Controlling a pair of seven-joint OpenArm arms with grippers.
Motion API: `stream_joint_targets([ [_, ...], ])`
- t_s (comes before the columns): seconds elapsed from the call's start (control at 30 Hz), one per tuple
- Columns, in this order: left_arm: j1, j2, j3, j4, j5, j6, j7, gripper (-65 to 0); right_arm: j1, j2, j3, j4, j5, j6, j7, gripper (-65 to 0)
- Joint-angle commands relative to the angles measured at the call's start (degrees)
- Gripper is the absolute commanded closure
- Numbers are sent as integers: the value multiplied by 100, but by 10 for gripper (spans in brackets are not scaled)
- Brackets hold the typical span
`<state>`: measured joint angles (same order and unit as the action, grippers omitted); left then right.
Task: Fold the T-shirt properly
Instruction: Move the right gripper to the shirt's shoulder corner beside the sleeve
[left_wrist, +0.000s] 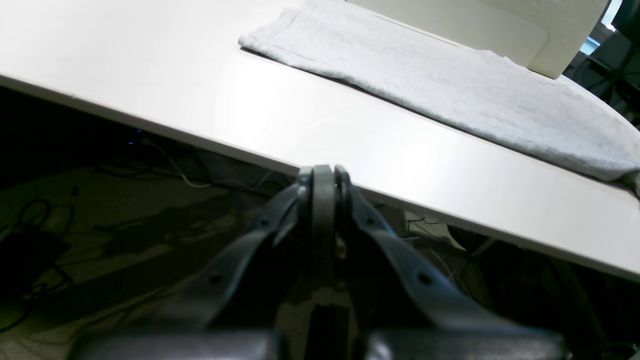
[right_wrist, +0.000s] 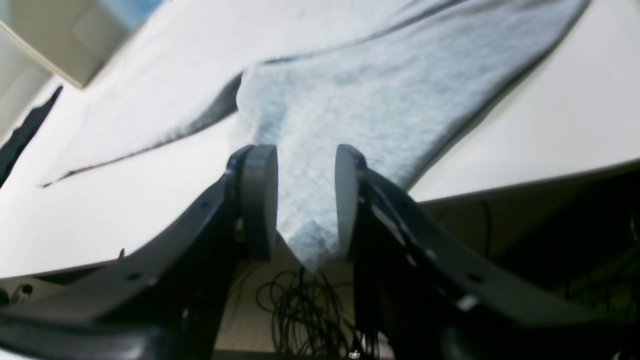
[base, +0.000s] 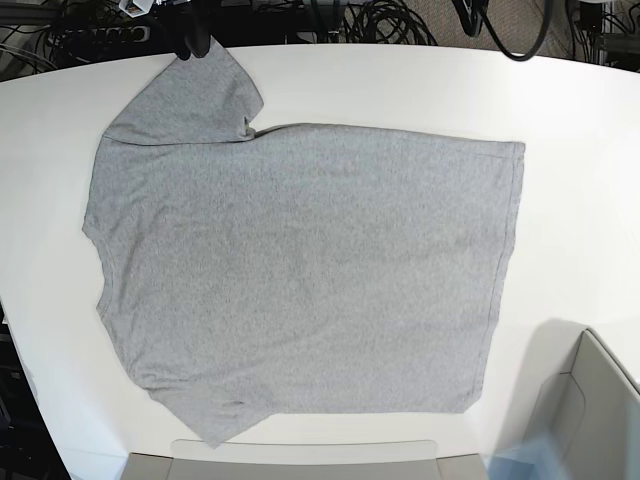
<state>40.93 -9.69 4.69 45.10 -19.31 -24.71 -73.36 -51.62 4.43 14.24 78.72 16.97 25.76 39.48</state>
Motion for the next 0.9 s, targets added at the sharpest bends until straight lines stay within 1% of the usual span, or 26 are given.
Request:
stream_joint_targets([
  [0.0, 105, -28, -25, 39, 1, 31, -281, 0, -100, 28, 22, 133, 206, 101, 30, -197],
  [0.1, 105, -37, -25, 39, 1, 31, -281, 0, -109, 54, 31, 177, 707, 119, -243, -197],
  [0.2, 96, -37, -25, 39, 1, 31, -273, 0, -126, 80, 40, 159, 1156, 119, -401, -197],
  [0.33, 88, -37, -25, 39, 10, 31, -273, 0, -100, 142, 40, 150, 1551, 119, -665, -197],
  [0.5, 88, -46, -25, 39, 10, 31, -273, 0, -12, 168, 57, 133, 2167, 119, -1175, -197],
  [0.6, 88, -46, -25, 48, 10, 31, -273, 0, 41, 274, 198, 159, 2272, 119, -1500, -197],
  [0.67, 88, -37, -25, 48, 10, 31, -273, 0, 173, 283, 242, 150, 2263, 119, -1694, -197],
  [0.77, 88, -37, -25, 57, 10, 40, -273, 0, 313, 248, 488, 177, 2254, 119, -2177, -197],
  [0.87, 114, -28, -25, 382, 1, 40, -273, 0, 383, 248, 576, 177, 2246, 119, -2458, -197],
])
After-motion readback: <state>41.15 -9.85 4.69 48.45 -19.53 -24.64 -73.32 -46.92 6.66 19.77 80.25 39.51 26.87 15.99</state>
